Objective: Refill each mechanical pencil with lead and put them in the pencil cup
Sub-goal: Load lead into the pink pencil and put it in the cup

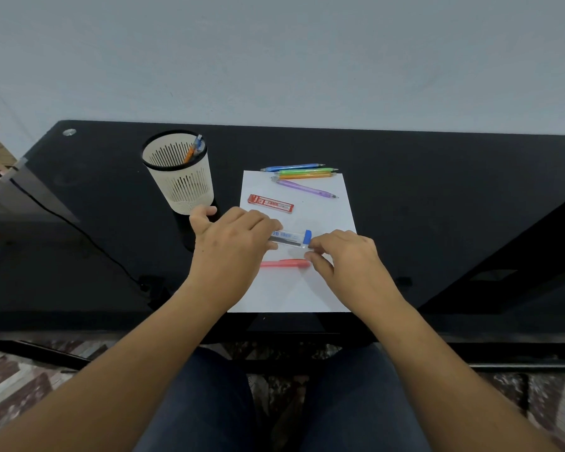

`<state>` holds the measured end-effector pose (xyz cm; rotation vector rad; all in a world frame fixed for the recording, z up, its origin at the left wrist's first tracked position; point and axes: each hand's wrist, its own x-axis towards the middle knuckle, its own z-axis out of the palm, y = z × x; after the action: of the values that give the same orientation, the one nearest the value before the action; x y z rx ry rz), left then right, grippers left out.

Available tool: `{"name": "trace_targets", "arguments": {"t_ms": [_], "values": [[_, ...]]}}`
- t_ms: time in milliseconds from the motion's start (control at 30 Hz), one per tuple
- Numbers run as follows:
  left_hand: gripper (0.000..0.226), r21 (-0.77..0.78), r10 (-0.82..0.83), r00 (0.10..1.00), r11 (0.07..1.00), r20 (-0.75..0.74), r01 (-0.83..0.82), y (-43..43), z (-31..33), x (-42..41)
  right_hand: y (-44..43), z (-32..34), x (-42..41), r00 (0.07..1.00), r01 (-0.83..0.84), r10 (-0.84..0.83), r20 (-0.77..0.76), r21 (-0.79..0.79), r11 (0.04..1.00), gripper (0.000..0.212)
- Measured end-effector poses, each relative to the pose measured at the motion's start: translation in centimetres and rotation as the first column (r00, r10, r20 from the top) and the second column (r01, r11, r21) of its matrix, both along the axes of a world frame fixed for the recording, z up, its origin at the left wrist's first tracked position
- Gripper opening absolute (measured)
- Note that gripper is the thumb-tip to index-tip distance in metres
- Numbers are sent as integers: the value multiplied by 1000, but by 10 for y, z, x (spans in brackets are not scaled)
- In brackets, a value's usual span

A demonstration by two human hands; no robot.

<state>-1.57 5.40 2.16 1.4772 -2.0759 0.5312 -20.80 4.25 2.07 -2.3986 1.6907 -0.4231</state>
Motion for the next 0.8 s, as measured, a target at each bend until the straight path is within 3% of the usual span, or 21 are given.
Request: {"name": "trace_targets", "arguments": {"t_ms": [233,400,467,800], "values": [[30,-5,-16,998,1000,56,16,-1,-1,3,3,1,4,1000,3,-3,15,21,1000,28],[76,42,23,997,999,75,-27,2,-3,1,2,0,5,1000,11,-11,1,44,999,28],[84,48,18,994,999,105,-23,1,-5,2,2,0,5,1000,16,-17,11,41,999,27],[38,-53,-47,992,997,116,54,-3,-12,5,0,-1,6,1000,30,-30,4,68,997,30]]}}
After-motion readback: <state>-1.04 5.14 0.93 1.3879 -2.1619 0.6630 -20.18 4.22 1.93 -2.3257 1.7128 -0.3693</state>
